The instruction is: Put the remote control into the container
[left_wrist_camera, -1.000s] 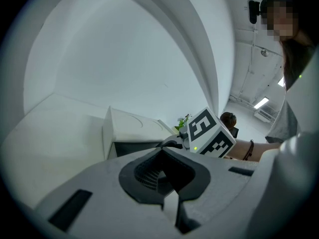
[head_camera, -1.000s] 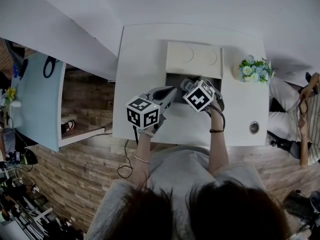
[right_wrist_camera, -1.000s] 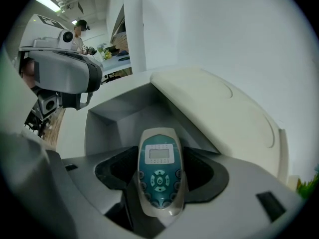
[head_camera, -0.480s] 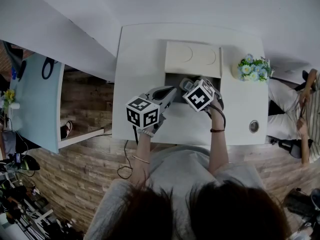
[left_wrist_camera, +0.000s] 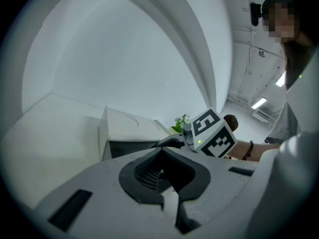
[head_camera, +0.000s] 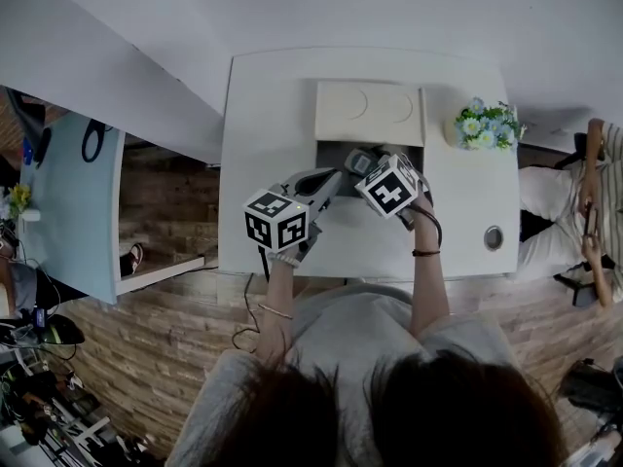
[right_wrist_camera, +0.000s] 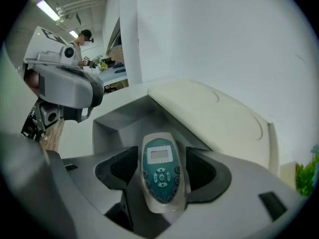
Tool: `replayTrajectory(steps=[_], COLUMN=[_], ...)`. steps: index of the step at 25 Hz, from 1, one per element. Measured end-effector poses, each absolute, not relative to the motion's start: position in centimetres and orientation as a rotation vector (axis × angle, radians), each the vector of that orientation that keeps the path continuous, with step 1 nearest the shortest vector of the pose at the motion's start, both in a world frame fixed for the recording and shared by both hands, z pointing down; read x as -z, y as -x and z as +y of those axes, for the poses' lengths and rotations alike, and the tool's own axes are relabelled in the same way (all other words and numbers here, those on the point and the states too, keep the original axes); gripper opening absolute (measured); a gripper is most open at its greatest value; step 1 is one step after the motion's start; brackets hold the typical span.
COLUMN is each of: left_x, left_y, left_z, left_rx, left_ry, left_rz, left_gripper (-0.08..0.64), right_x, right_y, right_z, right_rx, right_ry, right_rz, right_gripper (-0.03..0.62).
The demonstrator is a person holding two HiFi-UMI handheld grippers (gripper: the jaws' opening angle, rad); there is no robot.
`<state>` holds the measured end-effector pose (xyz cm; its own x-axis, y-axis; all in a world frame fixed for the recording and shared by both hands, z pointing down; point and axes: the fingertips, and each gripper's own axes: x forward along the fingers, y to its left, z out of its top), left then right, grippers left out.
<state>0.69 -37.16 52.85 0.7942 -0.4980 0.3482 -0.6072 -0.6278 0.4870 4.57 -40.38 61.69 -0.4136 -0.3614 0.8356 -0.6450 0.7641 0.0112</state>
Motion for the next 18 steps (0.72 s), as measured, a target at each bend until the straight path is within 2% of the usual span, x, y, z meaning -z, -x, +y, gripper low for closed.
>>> replayTrajectory(steps=[7, 13, 18], left_x=[-52.4, -51.7, -51.0], left_y=[-0.8, -1.8, -2.5], left_z=[-36.5, -35.1, -33.5], left_rx=[-0.209, -0.195, -0.182], left_ry=[-2.394, -2.431, -2.467], left_rz=[-0.842, -0.842, -0.827], left_gripper=[0.003, 0.003, 0.003], right_x=[-58.7, -56.3, -54.3], right_y=[-4.9, -5.7, -6.1], right_z=[-40.0, -38.7, -36.9], right_rx=[-0.447, -0.442, -0.471], right_ry=[-0.871, -0.98, -1.061], right_rz=[-2.198, -2.312, -2.4], right_gripper=[0.265, 0.104, 0.043])
